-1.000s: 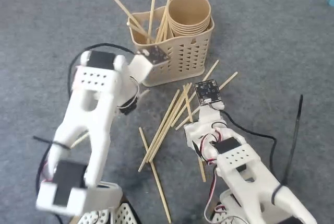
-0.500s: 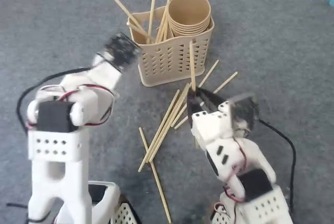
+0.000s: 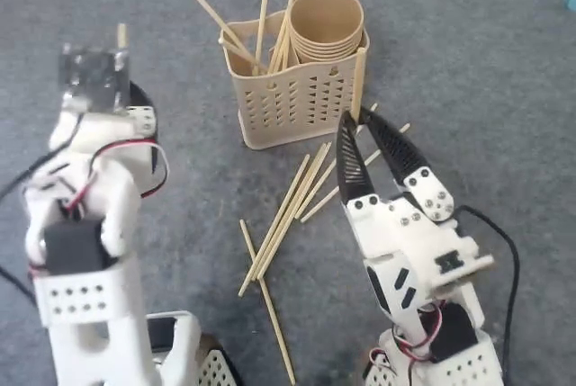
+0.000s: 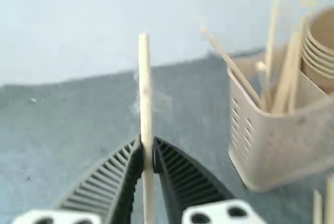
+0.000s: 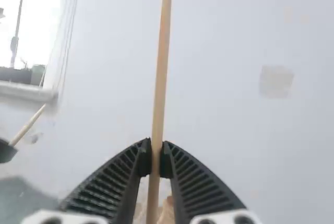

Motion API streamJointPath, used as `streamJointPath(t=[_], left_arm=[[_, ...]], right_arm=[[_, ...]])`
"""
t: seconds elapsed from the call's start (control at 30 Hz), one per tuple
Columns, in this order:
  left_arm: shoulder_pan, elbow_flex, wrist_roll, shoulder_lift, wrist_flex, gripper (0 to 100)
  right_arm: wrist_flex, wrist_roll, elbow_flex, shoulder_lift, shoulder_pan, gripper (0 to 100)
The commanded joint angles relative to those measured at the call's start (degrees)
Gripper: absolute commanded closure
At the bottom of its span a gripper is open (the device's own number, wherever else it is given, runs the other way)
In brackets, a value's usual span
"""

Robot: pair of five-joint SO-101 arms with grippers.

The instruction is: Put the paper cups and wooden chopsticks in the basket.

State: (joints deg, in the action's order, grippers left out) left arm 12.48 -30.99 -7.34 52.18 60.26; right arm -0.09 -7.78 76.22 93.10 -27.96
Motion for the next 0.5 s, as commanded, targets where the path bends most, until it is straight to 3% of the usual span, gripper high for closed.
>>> streamJointPath(t=[0.0, 0.47], left_arm=[[3.4, -13.5, 0.7, 10.5, -15.8, 99], [8.9, -26.9, 2.5, 17.8, -19.9, 99]], right_arm=[[-9.7, -2.5, -1.9, -7.5, 0.6, 99.0], [-22.5, -1.3, -36.9, -52.1, -0.4, 98.9]])
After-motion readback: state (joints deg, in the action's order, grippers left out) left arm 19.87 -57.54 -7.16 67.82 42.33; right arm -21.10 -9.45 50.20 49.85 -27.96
